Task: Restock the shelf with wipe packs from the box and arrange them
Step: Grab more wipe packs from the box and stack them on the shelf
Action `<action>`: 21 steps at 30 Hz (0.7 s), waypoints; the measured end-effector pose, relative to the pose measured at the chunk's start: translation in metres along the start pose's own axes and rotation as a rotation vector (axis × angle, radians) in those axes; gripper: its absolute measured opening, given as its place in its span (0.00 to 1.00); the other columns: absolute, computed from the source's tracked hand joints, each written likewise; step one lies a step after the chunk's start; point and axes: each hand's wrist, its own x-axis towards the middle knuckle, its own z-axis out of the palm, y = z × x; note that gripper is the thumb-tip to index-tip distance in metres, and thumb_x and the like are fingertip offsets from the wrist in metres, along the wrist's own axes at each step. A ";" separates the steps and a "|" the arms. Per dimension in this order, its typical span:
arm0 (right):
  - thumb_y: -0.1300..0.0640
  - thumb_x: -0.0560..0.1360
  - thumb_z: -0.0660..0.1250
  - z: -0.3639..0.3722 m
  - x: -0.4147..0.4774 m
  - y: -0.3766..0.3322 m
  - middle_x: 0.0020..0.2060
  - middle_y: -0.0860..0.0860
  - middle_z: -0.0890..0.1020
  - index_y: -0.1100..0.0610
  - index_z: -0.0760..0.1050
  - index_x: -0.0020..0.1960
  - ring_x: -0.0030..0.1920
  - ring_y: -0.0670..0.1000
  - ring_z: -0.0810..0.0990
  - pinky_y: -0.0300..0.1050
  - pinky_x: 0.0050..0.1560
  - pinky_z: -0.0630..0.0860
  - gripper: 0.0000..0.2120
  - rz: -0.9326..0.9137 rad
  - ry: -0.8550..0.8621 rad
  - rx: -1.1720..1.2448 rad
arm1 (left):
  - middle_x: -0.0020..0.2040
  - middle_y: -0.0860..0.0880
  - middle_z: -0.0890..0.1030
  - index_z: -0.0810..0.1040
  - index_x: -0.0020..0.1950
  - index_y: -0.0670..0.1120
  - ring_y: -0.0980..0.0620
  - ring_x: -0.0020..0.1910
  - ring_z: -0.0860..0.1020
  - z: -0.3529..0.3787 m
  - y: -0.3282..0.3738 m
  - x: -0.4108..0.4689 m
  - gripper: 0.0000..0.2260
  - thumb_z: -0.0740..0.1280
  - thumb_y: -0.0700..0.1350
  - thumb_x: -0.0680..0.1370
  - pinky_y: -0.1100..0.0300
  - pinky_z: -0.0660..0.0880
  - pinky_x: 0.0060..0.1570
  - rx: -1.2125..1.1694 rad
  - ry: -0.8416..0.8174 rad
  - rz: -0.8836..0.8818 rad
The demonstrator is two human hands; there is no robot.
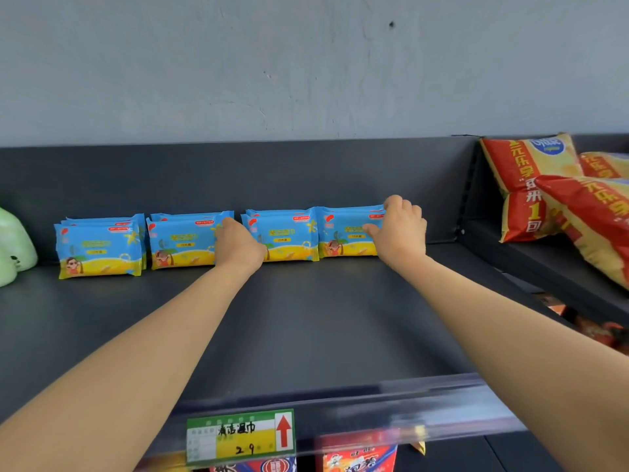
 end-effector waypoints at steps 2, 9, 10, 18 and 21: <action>0.55 0.77 0.63 -0.003 -0.006 -0.008 0.60 0.54 0.75 0.58 0.69 0.62 0.61 0.56 0.69 0.49 0.59 0.66 0.16 -0.121 -0.013 0.024 | 0.61 0.41 0.74 0.65 0.64 0.39 0.42 0.56 0.76 -0.004 0.005 -0.006 0.21 0.69 0.39 0.74 0.53 0.73 0.42 0.031 0.001 0.073; 0.57 0.78 0.62 -0.036 -0.041 -0.025 0.57 0.51 0.78 0.57 0.75 0.60 0.63 0.54 0.70 0.46 0.61 0.63 0.12 -0.289 0.034 0.058 | 0.50 0.49 0.74 0.72 0.56 0.44 0.50 0.47 0.73 -0.017 0.042 -0.065 0.10 0.65 0.38 0.76 0.58 0.67 0.42 0.044 -0.160 0.436; 0.57 0.77 0.62 -0.044 -0.047 -0.021 0.56 0.52 0.78 0.57 0.76 0.58 0.62 0.54 0.70 0.46 0.60 0.63 0.11 -0.287 0.053 0.051 | 0.51 0.49 0.75 0.73 0.56 0.44 0.50 0.48 0.74 -0.017 0.048 -0.076 0.10 0.66 0.39 0.75 0.58 0.68 0.42 0.029 -0.199 0.487; 0.62 0.75 0.65 -0.117 -0.134 0.031 0.50 0.56 0.81 0.61 0.79 0.52 0.56 0.59 0.75 0.53 0.56 0.68 0.08 -0.099 0.216 -0.092 | 0.51 0.48 0.81 0.78 0.51 0.44 0.48 0.52 0.78 -0.019 0.070 -0.179 0.08 0.68 0.42 0.73 0.56 0.74 0.51 -0.131 -0.572 0.851; 0.63 0.75 0.64 -0.139 -0.187 0.050 0.50 0.56 0.81 0.61 0.79 0.52 0.56 0.59 0.75 0.51 0.56 0.68 0.08 0.032 0.276 -0.146 | 0.47 0.48 0.82 0.80 0.50 0.43 0.49 0.48 0.79 -0.016 0.068 -0.224 0.07 0.68 0.42 0.73 0.56 0.75 0.47 -0.179 -0.735 0.955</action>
